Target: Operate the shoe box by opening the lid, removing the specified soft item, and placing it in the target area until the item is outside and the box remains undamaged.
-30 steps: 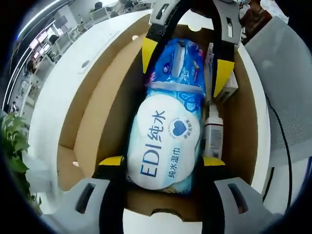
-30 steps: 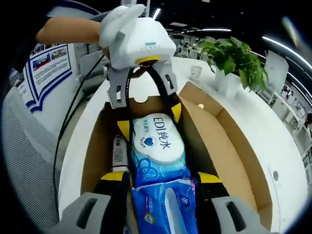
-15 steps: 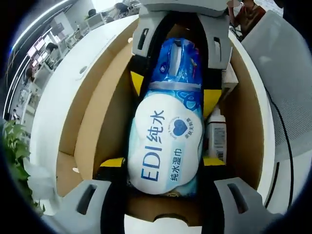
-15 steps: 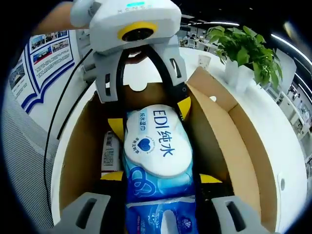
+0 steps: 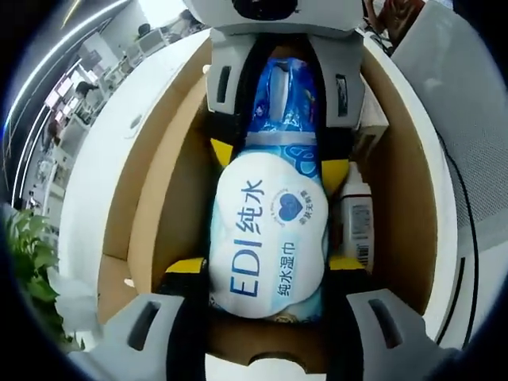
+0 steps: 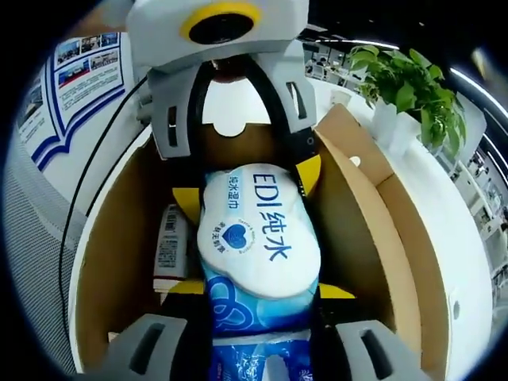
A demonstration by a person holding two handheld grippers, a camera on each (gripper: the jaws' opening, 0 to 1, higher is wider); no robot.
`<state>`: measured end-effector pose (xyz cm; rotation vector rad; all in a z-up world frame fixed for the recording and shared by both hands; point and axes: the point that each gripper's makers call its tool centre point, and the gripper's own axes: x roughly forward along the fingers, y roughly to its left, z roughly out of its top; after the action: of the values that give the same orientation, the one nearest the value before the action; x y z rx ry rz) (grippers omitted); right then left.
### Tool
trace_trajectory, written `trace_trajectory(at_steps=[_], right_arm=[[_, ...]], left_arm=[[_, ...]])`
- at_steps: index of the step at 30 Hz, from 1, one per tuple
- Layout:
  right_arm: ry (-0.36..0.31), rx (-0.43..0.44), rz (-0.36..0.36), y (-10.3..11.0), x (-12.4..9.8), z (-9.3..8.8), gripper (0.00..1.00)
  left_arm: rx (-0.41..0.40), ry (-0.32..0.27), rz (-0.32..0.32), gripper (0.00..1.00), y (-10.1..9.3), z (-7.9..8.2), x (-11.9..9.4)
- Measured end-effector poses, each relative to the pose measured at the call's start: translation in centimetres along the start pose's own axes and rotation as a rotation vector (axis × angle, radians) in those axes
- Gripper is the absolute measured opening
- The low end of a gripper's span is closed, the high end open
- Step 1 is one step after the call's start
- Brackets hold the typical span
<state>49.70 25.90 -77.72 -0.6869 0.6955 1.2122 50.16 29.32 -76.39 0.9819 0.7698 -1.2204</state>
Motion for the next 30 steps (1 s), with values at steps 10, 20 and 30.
trace_trajectory(at_steps=[10, 20, 30], right_arm=[[-0.006, 0.025, -0.018, -0.2, -0.5, 0.2, 0.30], [-0.020, 0.054, -0.014, 0.3, -1.0, 0.5, 0.28], [-0.057, 0.055, -0.038, 0.2, -2.5, 1.6, 0.28]], left_arm=[[-0.030, -0.007, -0.023, 0.52, 0.2, 0.1, -0.2], [-0.015, -0.004, -0.051, 0.52, -0.2, 0.4, -0.5], [0.010, 0.002, -0.034, 0.53, -0.1, 1.3, -2.2]])
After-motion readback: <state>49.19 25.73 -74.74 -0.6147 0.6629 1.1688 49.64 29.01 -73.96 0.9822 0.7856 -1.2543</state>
